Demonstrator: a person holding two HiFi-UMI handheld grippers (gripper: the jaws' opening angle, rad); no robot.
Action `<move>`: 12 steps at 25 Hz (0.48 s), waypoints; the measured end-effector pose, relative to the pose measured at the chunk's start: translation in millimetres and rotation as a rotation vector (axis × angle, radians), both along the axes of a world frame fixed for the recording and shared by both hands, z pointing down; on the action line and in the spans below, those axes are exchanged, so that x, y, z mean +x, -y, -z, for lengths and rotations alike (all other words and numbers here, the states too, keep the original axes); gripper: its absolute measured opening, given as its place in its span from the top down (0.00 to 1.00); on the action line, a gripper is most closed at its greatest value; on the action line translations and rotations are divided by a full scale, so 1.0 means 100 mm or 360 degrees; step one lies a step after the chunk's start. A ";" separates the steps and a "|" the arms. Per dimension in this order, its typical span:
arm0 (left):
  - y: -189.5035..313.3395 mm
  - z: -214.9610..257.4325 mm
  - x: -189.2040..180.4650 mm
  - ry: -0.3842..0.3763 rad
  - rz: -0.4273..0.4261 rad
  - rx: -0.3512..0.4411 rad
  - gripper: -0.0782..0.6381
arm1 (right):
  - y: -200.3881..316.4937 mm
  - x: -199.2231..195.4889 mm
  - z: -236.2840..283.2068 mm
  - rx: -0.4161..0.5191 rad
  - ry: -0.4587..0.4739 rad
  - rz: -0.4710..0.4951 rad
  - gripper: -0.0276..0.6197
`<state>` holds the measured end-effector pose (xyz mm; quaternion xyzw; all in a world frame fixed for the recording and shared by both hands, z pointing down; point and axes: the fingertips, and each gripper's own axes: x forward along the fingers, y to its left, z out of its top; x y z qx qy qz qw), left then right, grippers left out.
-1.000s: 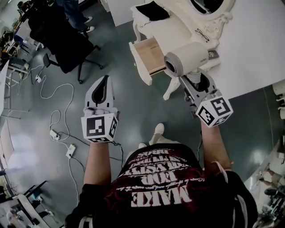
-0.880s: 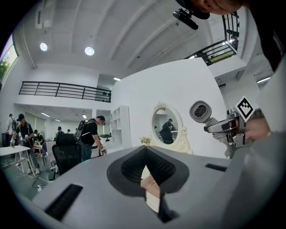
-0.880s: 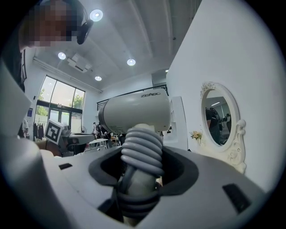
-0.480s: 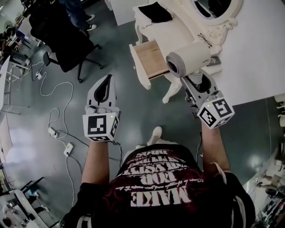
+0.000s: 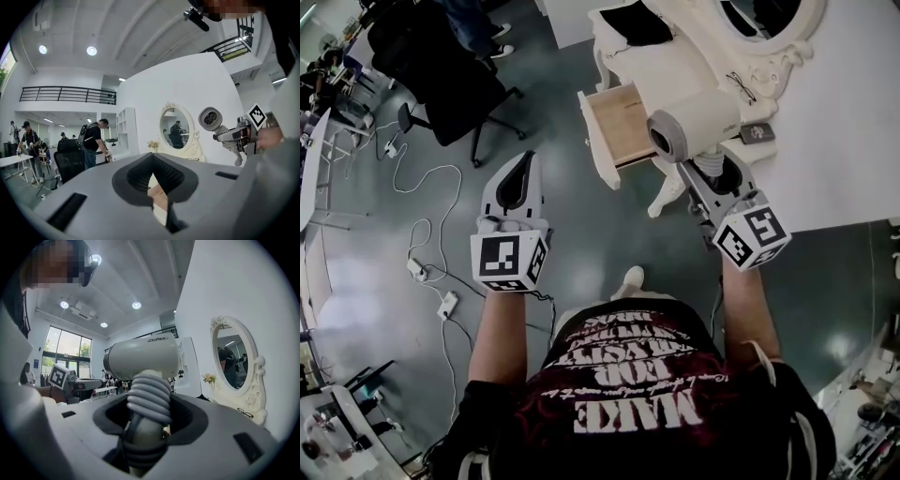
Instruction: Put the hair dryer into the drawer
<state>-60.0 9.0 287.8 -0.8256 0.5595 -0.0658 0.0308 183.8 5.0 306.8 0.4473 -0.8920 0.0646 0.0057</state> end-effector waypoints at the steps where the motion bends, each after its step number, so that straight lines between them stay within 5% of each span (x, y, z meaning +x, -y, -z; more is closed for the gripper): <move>1: 0.00 0.01 -0.01 0.0003 0.0013 0.0002 0.88 | 0.01 0.00 -0.01 -0.0002 0.0004 0.0012 0.61; 12: 0.00 0.01 0.02 0.0056 0.0099 0.0002 0.88 | 0.23 0.11 0.00 -0.0009 0.0056 0.0073 0.61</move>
